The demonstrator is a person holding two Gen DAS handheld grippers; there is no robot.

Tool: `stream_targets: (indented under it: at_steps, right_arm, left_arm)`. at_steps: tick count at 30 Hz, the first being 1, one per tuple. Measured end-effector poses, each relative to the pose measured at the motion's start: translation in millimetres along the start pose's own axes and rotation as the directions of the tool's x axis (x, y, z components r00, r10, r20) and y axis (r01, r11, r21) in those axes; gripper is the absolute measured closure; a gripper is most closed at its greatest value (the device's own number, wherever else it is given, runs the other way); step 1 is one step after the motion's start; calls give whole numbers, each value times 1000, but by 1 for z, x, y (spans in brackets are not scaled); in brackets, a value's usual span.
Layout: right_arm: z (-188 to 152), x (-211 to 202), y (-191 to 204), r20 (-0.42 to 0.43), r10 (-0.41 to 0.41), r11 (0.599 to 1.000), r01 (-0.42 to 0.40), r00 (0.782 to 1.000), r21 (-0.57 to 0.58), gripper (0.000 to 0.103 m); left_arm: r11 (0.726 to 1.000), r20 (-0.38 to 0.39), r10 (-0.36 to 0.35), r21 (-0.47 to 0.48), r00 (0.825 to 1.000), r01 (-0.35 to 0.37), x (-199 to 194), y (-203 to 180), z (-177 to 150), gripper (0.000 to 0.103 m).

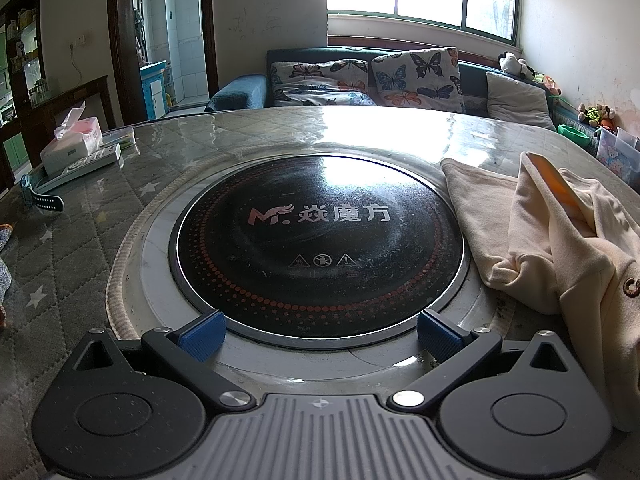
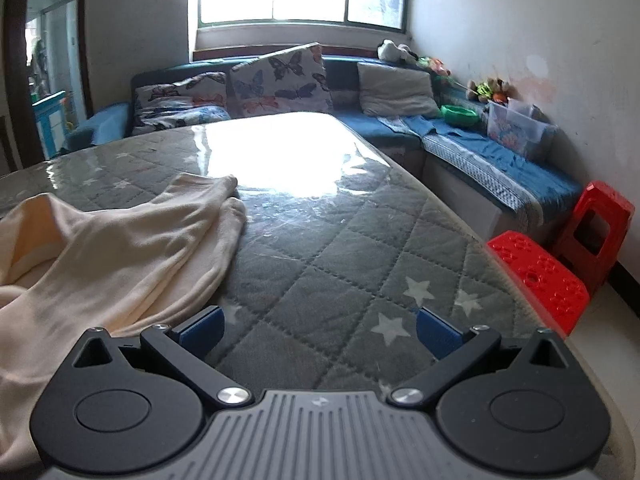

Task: Fold clothes
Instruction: 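Move both tools toward the crumpled cream sweatshirt on the mattress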

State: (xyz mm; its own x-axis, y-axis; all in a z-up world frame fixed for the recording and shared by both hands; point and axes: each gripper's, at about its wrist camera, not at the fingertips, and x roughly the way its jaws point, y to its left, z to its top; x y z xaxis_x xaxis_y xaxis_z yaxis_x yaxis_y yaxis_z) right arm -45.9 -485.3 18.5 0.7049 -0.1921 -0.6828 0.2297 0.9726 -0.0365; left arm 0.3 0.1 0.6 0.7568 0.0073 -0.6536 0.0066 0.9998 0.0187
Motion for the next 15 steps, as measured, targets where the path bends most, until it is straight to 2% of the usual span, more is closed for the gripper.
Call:
stream_targets:
  at_steps: [3, 5, 7, 15]
  right_arm:
    - [-9, -17, 13, 84, 7, 999, -3, 996, -48, 0]
    - [-14, -32, 18, 123, 41, 998, -34, 991, -60, 0]
    - [-24, -58, 2, 174, 95, 995, -87, 980, -53, 0]
    - [-38, -97, 10, 186, 197, 979, -184, 963, -83, 0]
  left_arm:
    - [1000, -4, 5, -6, 1000, -5, -2, 1, 1, 0]
    - [1000, -9, 9, -17, 1000, -9, -4, 2, 1, 0]
    - [999, -16, 0, -35, 1000, 0, -7, 6, 2, 0]
    - [997, -30, -35, -63, 999, 34, -24, 4, -2, 0]
